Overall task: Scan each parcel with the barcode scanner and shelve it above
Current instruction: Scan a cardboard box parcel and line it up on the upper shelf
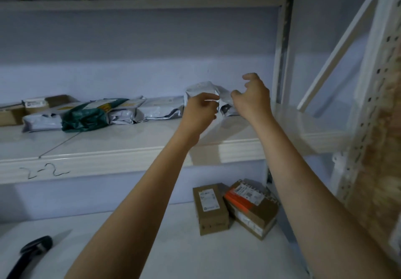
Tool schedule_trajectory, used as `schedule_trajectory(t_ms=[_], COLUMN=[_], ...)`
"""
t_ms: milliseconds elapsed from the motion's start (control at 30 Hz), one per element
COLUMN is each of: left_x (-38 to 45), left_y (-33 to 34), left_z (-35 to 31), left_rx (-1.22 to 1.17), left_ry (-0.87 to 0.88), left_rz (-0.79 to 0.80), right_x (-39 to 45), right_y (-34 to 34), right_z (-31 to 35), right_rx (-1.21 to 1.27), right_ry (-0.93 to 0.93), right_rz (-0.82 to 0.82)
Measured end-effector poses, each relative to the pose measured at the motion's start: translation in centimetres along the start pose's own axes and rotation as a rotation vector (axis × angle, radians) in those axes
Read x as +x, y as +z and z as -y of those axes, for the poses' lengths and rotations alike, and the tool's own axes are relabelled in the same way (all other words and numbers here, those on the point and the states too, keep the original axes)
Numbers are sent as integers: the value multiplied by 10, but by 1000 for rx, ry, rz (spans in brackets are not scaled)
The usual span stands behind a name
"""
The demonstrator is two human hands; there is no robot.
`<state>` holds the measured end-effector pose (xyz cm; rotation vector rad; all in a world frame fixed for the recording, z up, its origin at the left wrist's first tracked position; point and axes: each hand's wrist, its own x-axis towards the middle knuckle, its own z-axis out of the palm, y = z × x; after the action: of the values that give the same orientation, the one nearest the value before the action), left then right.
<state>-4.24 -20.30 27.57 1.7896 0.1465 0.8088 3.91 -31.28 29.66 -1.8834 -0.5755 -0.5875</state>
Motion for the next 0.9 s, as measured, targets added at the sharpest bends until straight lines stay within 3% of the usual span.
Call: schedule_trajectory(t_ms=[100,300,600,733,900], left_x=[-49,-122,-152,-153,-146], left_y=[-15,-49,-70,-57,-22], left_z=[-6,39,190,226,253], left_rx=[-178,-176,-113,-182,-243], left_ry=[46,36,-464,-602,-707], left_rz=[35,107,89,104,124], right_x=[-57,-156,-232,-236,-223], right_y=[-12,3,74,88,89], right_z=[14,0,-94,-127,-164], right_rx=[135,200,-87,-113,-163], right_ry=[-56,16,343,475,509], right_rz=[-73,35,164,229,261])
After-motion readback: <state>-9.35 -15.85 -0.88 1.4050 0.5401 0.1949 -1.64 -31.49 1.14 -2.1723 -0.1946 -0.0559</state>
